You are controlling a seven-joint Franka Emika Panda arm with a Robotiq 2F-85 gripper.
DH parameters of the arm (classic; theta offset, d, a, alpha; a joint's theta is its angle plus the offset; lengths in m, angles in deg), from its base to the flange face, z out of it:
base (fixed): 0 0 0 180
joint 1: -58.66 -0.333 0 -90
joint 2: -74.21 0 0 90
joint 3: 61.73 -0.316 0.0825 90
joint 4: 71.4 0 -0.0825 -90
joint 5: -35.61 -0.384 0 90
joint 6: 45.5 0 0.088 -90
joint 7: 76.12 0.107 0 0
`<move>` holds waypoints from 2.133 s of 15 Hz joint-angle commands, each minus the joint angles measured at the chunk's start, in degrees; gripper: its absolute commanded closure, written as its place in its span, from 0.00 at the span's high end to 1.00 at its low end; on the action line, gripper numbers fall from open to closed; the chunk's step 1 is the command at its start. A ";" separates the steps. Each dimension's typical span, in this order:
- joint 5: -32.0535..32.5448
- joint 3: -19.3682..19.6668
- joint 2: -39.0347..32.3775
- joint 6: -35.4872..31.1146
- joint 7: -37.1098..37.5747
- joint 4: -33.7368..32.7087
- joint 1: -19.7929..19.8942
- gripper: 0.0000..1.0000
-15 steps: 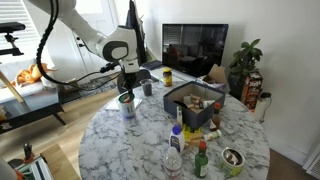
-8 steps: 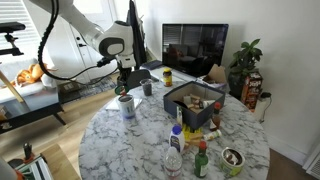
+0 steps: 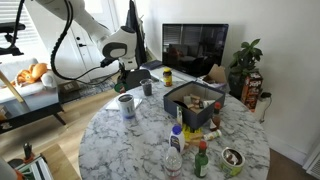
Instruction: Move the white and blue cup to the left, put the tomato ketchup on the green lid and then put the ketchup in the cup
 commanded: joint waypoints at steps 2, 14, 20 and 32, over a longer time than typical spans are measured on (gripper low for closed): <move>-10.86 -1.69 -4.02 0.49 -12.34 -3.47 2.37 0.00; -28.38 2.83 -4.01 9.75 -30.87 -2.99 4.05 0.00; -9.65 9.61 3.51 4.56 -20.29 2.83 1.50 0.00; 0.11 10.54 -4.99 -16.15 -10.64 11.65 2.75 0.00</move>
